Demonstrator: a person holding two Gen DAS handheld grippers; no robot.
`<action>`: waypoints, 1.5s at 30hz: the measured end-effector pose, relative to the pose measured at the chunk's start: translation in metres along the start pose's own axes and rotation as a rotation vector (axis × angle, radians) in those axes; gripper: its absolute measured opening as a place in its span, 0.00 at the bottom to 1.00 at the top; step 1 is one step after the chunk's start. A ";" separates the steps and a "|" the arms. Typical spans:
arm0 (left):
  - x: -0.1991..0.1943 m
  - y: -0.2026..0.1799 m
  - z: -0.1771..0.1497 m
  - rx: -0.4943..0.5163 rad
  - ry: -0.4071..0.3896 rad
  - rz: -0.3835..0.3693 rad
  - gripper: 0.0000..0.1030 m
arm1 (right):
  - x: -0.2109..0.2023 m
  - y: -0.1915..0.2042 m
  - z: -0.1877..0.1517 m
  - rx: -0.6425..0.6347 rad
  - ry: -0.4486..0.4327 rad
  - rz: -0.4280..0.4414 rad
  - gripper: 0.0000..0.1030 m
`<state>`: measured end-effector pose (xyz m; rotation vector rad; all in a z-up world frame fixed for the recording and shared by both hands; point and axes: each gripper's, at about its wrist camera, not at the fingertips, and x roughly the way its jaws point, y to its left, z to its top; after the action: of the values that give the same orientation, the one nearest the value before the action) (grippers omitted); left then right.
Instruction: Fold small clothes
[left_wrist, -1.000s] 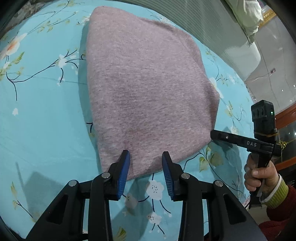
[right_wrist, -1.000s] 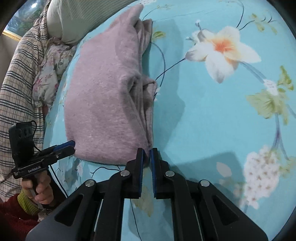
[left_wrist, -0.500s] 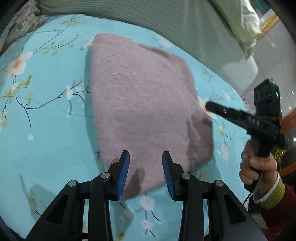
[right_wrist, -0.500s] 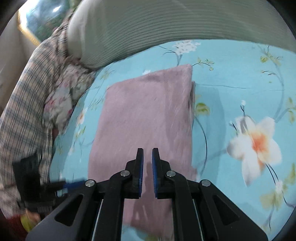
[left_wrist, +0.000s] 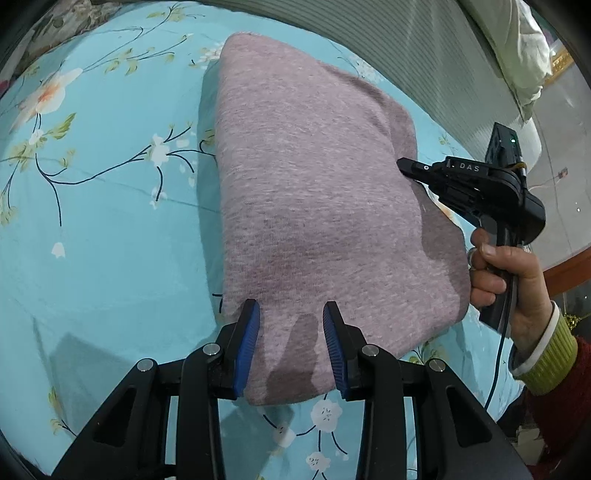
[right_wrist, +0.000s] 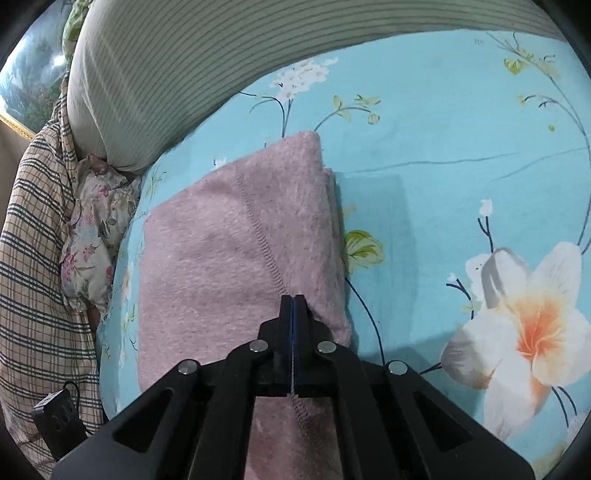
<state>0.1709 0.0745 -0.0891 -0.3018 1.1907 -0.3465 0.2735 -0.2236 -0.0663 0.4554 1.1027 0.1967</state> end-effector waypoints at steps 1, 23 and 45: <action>0.000 0.000 0.000 -0.002 0.003 0.001 0.35 | -0.006 0.004 -0.001 -0.010 -0.003 -0.005 0.00; -0.017 -0.016 -0.015 0.099 0.023 -0.038 0.35 | -0.051 0.024 -0.116 -0.236 0.174 -0.063 0.03; 0.003 -0.021 -0.034 0.134 0.035 0.074 0.35 | -0.045 0.018 -0.135 -0.167 0.155 -0.154 0.03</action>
<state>0.1383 0.0530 -0.0948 -0.1354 1.2034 -0.3659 0.1343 -0.1897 -0.0716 0.2075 1.2563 0.1895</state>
